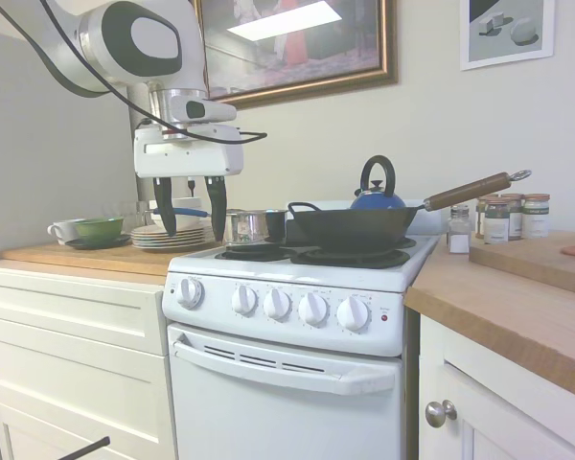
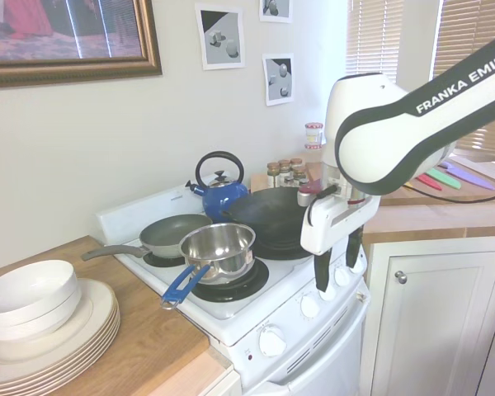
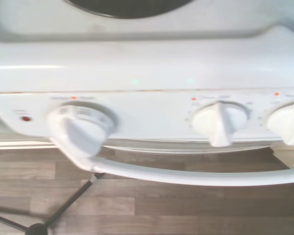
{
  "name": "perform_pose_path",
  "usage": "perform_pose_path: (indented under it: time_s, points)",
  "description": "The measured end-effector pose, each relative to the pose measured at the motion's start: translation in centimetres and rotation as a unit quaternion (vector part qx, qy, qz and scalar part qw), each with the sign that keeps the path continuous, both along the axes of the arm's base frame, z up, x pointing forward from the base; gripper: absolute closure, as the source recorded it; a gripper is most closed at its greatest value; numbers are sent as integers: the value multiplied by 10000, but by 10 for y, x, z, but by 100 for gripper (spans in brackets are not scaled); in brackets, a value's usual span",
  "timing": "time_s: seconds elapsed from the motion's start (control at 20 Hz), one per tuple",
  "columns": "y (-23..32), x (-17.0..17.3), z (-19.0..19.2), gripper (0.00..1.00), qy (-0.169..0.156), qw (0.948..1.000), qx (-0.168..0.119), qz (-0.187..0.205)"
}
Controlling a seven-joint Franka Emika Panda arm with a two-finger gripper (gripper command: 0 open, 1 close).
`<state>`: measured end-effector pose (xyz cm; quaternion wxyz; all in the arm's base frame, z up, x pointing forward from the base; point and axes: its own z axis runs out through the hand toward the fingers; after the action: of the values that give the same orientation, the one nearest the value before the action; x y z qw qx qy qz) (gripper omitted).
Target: Turn on the stove on the top left
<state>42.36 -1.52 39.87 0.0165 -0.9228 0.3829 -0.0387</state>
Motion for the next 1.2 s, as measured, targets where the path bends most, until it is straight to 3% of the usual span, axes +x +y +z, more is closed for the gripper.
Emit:
perform_pose_path:
  time_s: [1.2]
  points:
    - [-50, 36, -58, 100, -33, 9987, -373, -343]
